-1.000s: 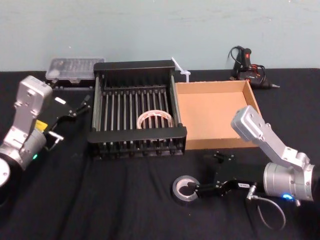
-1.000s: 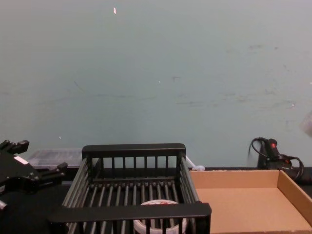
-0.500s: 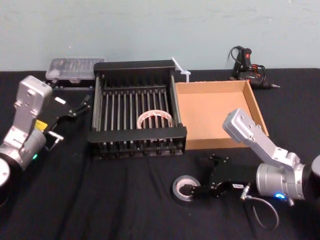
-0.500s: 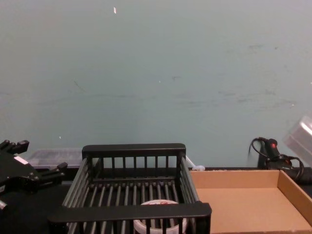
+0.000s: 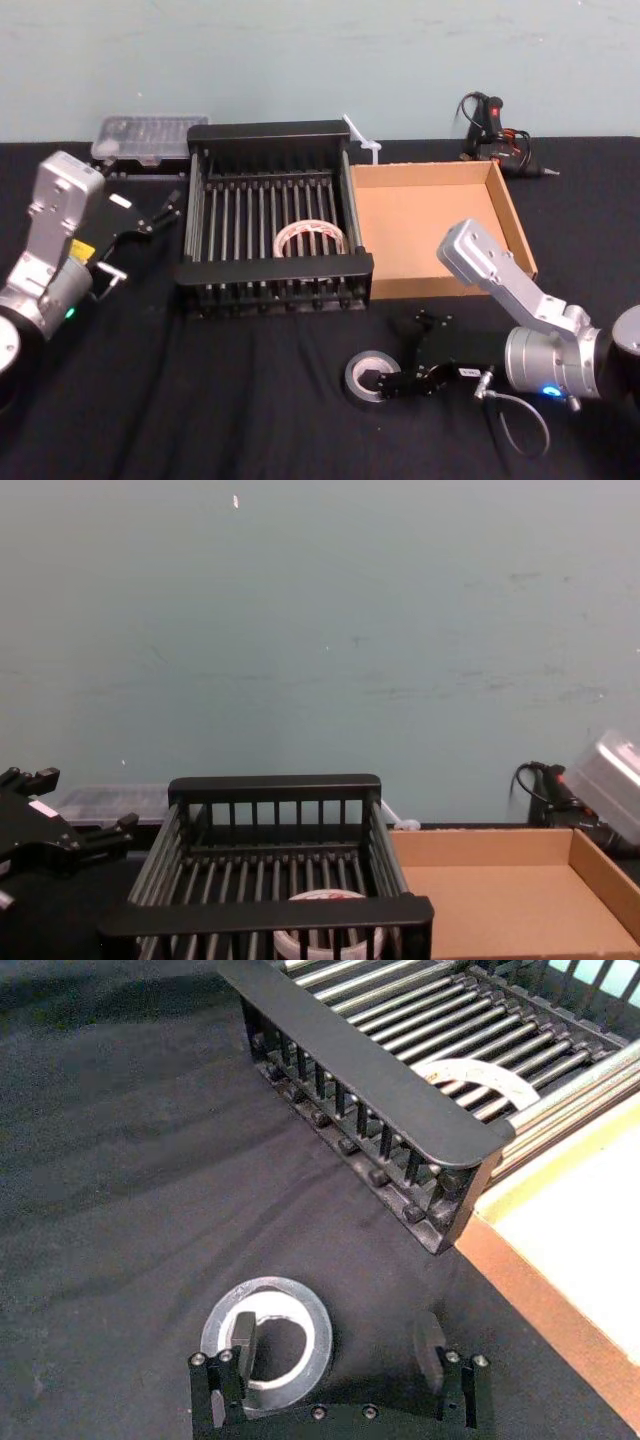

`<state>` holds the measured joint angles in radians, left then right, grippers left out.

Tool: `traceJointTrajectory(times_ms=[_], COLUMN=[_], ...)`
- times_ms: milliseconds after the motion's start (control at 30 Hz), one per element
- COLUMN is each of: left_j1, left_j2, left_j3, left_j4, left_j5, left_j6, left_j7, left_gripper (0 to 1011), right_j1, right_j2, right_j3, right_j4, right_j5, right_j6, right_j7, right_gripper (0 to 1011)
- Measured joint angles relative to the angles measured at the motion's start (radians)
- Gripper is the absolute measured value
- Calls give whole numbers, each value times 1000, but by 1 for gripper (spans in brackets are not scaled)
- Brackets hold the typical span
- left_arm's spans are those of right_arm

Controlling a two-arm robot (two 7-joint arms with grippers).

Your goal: Pick up the white tape and place it into the black box , Pick up the silver tape and place it into the brown box.

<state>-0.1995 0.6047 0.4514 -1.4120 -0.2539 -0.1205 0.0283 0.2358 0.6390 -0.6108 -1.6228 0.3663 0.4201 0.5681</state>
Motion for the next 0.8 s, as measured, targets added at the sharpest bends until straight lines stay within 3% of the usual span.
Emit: traceJointTrajectory(times_ms=[800], left_j1=[0], left_j2=[0], left_j3=[0], left_j4=[0], left_j5=[0], left_j6=[0], left_j7=[0], left_gripper=[1001], right_j1=[26], right_j2=[-20], right_j3=[-21], right_j4=[37], right_j5=[-21], right_j6=[2], right_j7=[13], right_gripper=[1002])
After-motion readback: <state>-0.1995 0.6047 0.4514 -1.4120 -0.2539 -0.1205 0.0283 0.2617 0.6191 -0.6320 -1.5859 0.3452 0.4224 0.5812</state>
